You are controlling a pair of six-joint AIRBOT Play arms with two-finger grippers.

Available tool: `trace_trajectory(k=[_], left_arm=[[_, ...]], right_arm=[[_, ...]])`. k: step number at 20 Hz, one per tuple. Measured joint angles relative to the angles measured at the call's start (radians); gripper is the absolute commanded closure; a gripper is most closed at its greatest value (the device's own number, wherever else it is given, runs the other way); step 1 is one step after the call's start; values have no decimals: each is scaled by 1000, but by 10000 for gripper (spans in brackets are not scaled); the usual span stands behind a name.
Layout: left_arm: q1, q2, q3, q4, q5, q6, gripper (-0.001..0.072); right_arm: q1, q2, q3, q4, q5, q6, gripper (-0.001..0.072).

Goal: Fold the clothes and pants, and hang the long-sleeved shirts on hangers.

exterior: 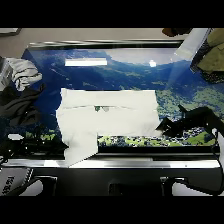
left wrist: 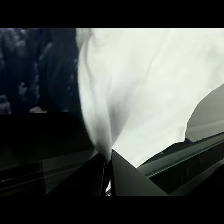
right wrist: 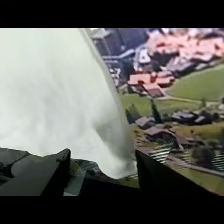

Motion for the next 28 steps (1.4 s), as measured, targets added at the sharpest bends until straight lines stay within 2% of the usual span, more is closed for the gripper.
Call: trace_trajectory(k=[1,2,4,5,13,18,21,25,28], left_arm=[[0,0,0,0,0,0,687],[0,0,0,0,0,0,687],[0,0,0,0,0,0,687],[0,0,0,0,0,0,688],[36,47,0,20,-31,-32,689],[70,248,0,65,-167,-151,689],[76,391,5,80,-215,-222,689],[76,447,58,43,-140,-259,690],[46,371,150,23,-50,-244,689]], right_arm=[[0,-1,-6,7,2,-1,308],[0,-2,-14,13,-1,-2,397],[0,-4,-27,14,-13,-8,646],[1,-4,-32,10,-22,-8,680],[1,76,-39,13,-90,5,684],[1,281,-39,-46,-234,81,684],[1,394,-39,-62,-274,121,684],[2,437,-28,8,-220,108,684],[2,397,-3,79,-121,61,684]])
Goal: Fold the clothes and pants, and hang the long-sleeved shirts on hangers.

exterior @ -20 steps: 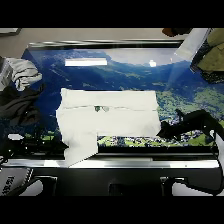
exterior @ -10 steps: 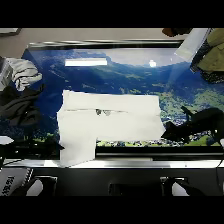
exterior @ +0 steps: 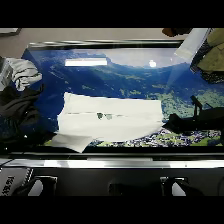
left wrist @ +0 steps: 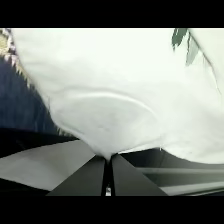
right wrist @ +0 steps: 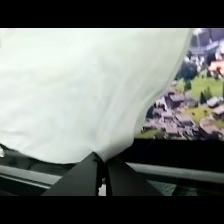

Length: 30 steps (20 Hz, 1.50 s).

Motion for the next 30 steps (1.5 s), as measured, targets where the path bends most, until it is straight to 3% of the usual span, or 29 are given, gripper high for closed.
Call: trace_trajectory(k=[5,12,21,22,23,25,26,30], left_arm=[[-119,-278,219,-13,133,51,689],[-238,-680,599,-40,188,61,689],[-275,-968,863,-62,199,13,686],[-278,-989,873,-63,200,10,641],[-280,-1009,880,-66,203,8,517],[-280,-1035,890,-71,206,3,324],[-278,-1041,898,-77,206,0,266],[-260,-1042,967,-81,178,8,258]], right_arm=[[0,-143,38,101,163,-71,684],[0,-282,81,175,367,-132,684],[0,-512,283,192,418,-128,681],[0,-533,291,193,418,-122,655],[0,-550,295,193,418,-117,544],[0,-574,304,193,415,-104,250],[-1,-580,313,193,406,-93,169],[-39,-588,404,171,304,-51,161]])
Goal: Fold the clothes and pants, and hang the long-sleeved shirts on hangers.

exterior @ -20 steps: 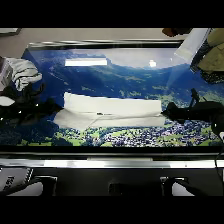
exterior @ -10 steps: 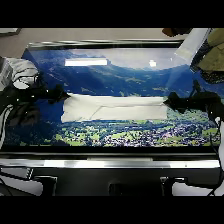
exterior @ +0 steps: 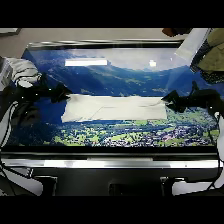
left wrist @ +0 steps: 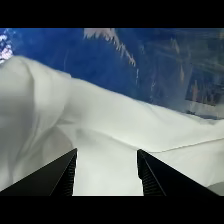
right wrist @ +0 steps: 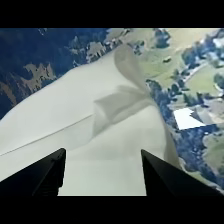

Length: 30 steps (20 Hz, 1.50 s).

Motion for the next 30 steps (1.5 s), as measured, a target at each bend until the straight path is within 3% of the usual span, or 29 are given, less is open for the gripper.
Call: trace_trajectory(k=[4,5,9,14,16,17,18,19,20,21,22,23,30], left_arm=[[18,35,73,48,-40,4,257],[20,45,83,59,-43,5,258],[24,64,101,89,-62,6,257],[26,70,107,97,-70,6,258],[26,71,108,100,-72,6,257],[26,71,108,100,-74,6,258],[26,71,109,100,-75,6,260],[26,71,110,100,-79,6,307],[26,71,111,100,-80,6,402],[26,71,111,99,-87,6,426],[21,71,111,97,-89,3,538],[13,71,111,95,-91,-4,695],[-222,10,110,89,-14,-141,689]], right_arm=[[-76,-23,62,-27,-71,50,151],[-85,-38,68,-30,-98,50,96],[-85,-110,80,-31,-194,-2,96],[-29,-162,85,-29,-192,-30,107],[6,-178,86,-24,-176,-30,187],[24,-183,86,-27,-170,-30,306],[41,-187,86,-39,-161,-31,510],[57,-190,85,-47,-153,-33,679],[68,-190,84,-57,-154,-31,682],[76,-182,84,-66,-150,-31,682],[81,-171,84,-71,-146,-22,682],[83,-150,84,-72,-145,-5,683],[88,71,151,-270,-204,167,682]])
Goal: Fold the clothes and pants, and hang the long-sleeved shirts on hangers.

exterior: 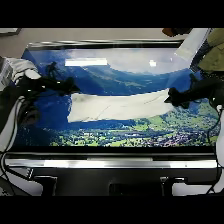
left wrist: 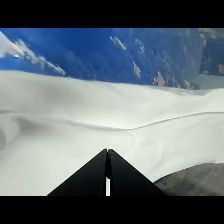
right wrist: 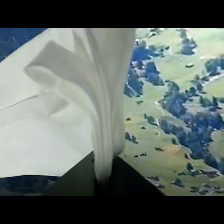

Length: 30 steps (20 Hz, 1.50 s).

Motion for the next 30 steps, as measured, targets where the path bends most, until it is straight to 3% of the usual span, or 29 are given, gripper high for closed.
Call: trace_trajectory(k=[7,14,23,27,30], left_arm=[[-386,-138,1,-184,271,-93,690],[-625,-287,101,-428,454,-106,690],[-756,-481,387,-486,457,-236,691],[-722,-477,411,-467,345,-253,692],[-638,-408,417,-344,219,-250,691]], right_arm=[[0,180,131,-191,-152,79,682],[0,340,158,-248,-224,139,682],[0,402,160,-251,-235,194,681],[1,397,160,-238,-208,200,682],[11,373,160,-175,-193,201,682]])
